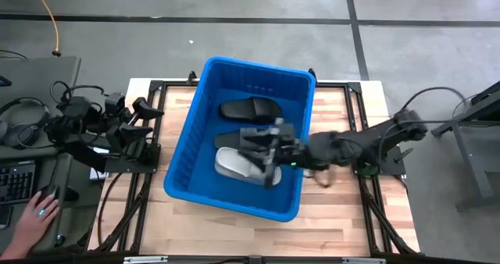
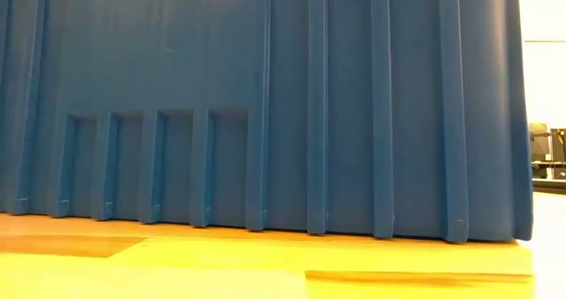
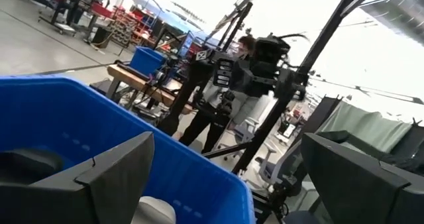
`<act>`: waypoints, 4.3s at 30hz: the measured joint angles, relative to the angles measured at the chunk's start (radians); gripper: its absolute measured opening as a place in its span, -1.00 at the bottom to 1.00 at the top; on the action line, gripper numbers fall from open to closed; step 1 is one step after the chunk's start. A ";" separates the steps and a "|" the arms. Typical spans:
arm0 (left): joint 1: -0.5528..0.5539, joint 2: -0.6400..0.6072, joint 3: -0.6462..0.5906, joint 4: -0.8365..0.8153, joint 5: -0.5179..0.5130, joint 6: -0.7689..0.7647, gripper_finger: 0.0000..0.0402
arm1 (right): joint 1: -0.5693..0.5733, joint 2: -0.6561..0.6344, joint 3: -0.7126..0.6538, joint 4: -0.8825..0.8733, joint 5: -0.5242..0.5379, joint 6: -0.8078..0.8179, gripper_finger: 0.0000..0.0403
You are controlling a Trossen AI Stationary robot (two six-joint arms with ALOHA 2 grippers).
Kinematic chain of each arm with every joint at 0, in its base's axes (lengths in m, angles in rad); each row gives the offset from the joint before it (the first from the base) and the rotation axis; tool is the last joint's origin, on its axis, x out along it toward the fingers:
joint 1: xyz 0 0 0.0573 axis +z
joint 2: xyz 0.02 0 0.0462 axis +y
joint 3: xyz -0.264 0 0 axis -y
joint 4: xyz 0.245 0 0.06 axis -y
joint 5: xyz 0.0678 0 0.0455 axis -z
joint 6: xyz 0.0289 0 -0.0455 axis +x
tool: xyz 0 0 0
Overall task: Pick and place slides into bin
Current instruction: Return to Home Position
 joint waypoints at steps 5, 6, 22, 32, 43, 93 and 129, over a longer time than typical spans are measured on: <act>0.000 0.000 0.000 0.001 -0.002 0.000 0.83 | -0.022 -0.179 -0.509 0.831 -0.169 -0.091 0.08; 0.000 0.000 0.000 0.000 -0.004 0.003 0.83 | -0.028 -0.207 -0.613 0.937 -0.178 -0.090 0.09; 0.000 -0.002 -0.006 -0.083 -0.007 0.145 0.83 | 0.077 -0.861 -1.323 1.078 0.000 -0.146 0.07; 0.000 -0.053 -0.046 -0.112 -0.042 0.185 0.83 | 0.091 -1.034 -1.402 1.047 -0.168 -0.186 0.08; 0.000 -0.141 -0.260 0.156 0.043 0.258 0.83 | 0.091 -1.075 -1.401 0.835 -0.017 -0.210 0.07; 0.000 -0.145 -0.266 0.131 0.110 0.366 0.83 | 0.095 -1.105 -1.401 0.499 0.040 -0.055 0.10; 0.000 -0.145 -0.266 0.131 0.117 0.357 0.83 | 0.095 -1.105 -1.401 0.499 0.040 -0.055 0.07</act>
